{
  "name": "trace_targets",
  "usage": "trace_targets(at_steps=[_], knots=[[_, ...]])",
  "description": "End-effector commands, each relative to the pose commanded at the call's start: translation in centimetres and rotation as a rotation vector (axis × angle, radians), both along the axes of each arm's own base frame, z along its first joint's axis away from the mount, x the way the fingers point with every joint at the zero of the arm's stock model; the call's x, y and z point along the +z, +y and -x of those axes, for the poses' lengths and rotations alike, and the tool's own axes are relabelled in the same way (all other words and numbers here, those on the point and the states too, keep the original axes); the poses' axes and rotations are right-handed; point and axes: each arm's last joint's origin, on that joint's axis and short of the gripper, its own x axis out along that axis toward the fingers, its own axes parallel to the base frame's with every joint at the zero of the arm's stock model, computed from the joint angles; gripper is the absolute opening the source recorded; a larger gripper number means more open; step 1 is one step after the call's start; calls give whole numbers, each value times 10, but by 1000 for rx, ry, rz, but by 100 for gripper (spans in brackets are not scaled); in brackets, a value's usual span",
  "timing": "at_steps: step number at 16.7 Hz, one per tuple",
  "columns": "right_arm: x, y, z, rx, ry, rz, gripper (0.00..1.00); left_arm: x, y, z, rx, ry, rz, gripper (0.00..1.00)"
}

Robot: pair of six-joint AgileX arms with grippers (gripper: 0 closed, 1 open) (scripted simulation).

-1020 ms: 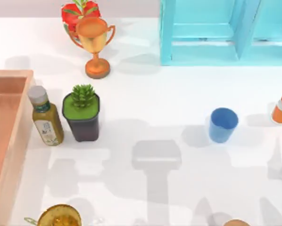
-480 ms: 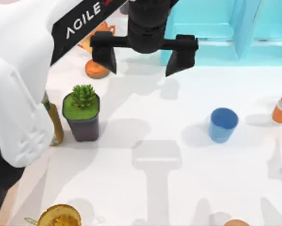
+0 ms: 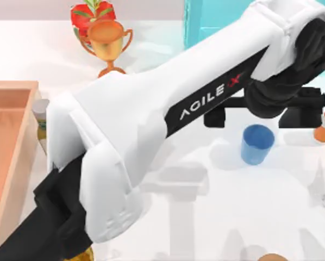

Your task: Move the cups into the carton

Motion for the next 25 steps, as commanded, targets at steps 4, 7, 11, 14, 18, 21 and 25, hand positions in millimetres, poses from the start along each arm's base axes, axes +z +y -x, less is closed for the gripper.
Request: trace_targets(at_steps=[4, 7, 11, 14, 18, 21, 25], knots=[[0, 0, 0, 0, 0, 0, 100, -1, 1, -1, 0, 4, -2, 100], [0, 0, 0, 0, 0, 0, 100, -17, -1, -7, 0, 1, -1, 100], [0, 0, 0, 0, 0, 0, 100, -59, -3, -21, 0, 0, 1, 100], [0, 0, 0, 0, 0, 0, 100, -88, -2, -28, 0, -1, 2, 100], [0, 0, 0, 0, 0, 0, 100, -96, -1, -30, 0, 0, 0, 100], [0, 0, 0, 0, 0, 0, 100, -96, -1, -30, 0, 0, 0, 85], [0, 0, 0, 0, 0, 0, 100, -96, -1, -30, 0, 0, 0, 55]])
